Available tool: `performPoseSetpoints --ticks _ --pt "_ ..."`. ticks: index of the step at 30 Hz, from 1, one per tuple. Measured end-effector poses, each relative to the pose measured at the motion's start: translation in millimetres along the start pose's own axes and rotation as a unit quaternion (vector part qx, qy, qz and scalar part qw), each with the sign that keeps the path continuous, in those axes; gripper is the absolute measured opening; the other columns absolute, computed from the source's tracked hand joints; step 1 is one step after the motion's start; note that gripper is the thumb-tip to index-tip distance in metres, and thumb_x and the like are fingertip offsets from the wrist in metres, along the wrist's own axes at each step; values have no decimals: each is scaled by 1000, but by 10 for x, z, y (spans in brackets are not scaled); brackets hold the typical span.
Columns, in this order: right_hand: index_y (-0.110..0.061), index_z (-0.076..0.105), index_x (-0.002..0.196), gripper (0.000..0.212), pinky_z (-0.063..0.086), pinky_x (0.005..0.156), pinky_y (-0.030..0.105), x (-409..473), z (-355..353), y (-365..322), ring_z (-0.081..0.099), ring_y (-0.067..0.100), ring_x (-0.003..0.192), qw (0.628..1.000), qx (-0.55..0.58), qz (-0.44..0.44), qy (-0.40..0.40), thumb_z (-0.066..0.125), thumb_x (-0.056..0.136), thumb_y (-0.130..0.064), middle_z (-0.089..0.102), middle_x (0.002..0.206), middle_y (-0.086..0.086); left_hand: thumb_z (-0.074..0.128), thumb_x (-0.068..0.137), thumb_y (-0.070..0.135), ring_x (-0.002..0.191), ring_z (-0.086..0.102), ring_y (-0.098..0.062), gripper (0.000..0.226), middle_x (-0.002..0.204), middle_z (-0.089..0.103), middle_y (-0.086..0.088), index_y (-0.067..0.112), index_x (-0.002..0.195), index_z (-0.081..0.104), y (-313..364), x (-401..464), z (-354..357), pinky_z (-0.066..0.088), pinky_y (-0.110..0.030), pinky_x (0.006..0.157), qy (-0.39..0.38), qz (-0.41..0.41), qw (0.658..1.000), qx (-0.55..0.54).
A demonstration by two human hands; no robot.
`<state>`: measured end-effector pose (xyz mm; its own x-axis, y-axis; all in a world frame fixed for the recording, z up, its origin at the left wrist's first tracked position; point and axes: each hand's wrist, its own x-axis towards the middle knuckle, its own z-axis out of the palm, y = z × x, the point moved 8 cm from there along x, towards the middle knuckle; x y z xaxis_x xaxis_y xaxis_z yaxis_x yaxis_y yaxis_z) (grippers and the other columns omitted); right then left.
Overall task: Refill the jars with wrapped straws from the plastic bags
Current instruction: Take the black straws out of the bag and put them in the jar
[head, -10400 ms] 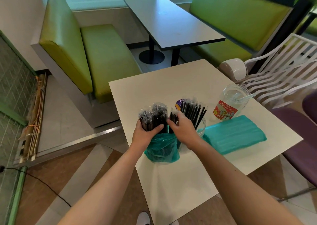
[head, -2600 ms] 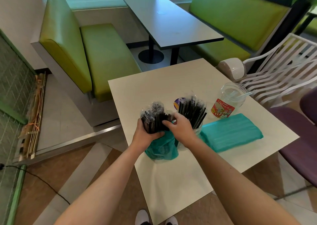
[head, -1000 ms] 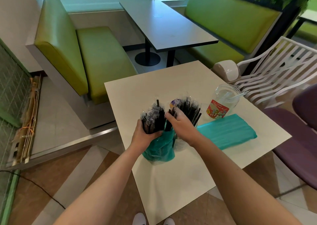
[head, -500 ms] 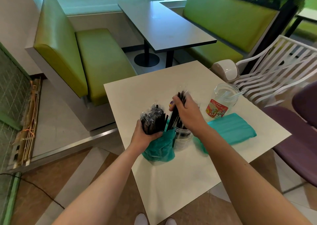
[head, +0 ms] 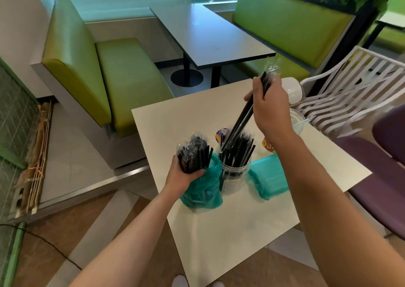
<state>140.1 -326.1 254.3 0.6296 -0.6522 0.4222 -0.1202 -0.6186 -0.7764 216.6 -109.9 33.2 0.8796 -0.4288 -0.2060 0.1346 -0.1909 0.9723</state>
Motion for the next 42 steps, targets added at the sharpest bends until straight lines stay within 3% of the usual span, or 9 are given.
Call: performPoseSetpoints --ticks 3,7,13,19,24,27,32,37,42 --pt "-11 46 109 24 40 65 29 -44 102 113 57 18 74 999 -40 -3 -10 41 102 -33 65 88 4 85 72 12 108 51 -11 68 113 54 11 24 122 40 -10 14 -5 39 -5 68 0 -3 1000 -3" --pt "-9 50 111 27 35 67 25 -173 288 229 48 17 79 995 -96 -16 -24 46 100 -34 56 100 8 85 72 11 108 50 -10 67 112 54 12 25 119 39 -7 17 -23 40 -4 66 6 3 1000 3" --pt "-15 50 107 23 58 69 51 -325 742 588 66 34 78 986 -86 66 -124 56 94 -33 56 98 9 87 71 14 110 52 -10 69 112 55 13 26 120 40 -44 42 -34 42 -12 78 5 11 1000 4" --pt "-6 56 110 29 58 71 46 -620 1100 871 67 31 76 954 -142 113 -240 66 90 -25 65 95 14 87 70 14 112 54 -12 70 114 57 11 25 121 41 -65 63 -47 43 -14 80 9 16 1000 0" --pt "-17 53 116 34 40 73 28 -491 1000 718 51 16 85 981 -93 60 -160 69 87 -24 50 103 1 88 69 17 112 54 -12 71 113 56 13 26 121 41 -77 76 -72 44 -20 85 11 11 1000 9" --pt "-18 57 112 22 43 74 29 -485 1012 704 51 13 80 986 -81 31 -145 64 91 -18 51 102 3 87 70 16 109 53 -9 69 112 56 13 25 120 40 -60 64 -71 43 -8 76 9 10 1000 11" --pt "-7 57 106 14 49 79 41 -541 1218 837 55 28 96 957 -181 10 -227 55 97 -18 49 115 9 86 72 14 109 53 -9 68 113 56 12 24 122 41 -48 71 -58 41 -6 73 3 11 1000 13" --pt "-26 56 121 29 33 94 44 -471 1169 622 39 29 120 880 -405 -170 -184 52 95 -38 43 134 4 85 72 13 107 52 -8 71 112 55 14 23 126 40 -49 70 -49 43 -4 69 1 4 1000 8" --pt "-38 51 126 38 25 101 58 -484 1240 833 23 30 136 836 -458 -130 -274 49 93 -57 35 145 -5 86 72 17 111 51 -9 71 116 55 11 24 126 41 -59 86 -51 42 -13 82 0 -1 1000 11"
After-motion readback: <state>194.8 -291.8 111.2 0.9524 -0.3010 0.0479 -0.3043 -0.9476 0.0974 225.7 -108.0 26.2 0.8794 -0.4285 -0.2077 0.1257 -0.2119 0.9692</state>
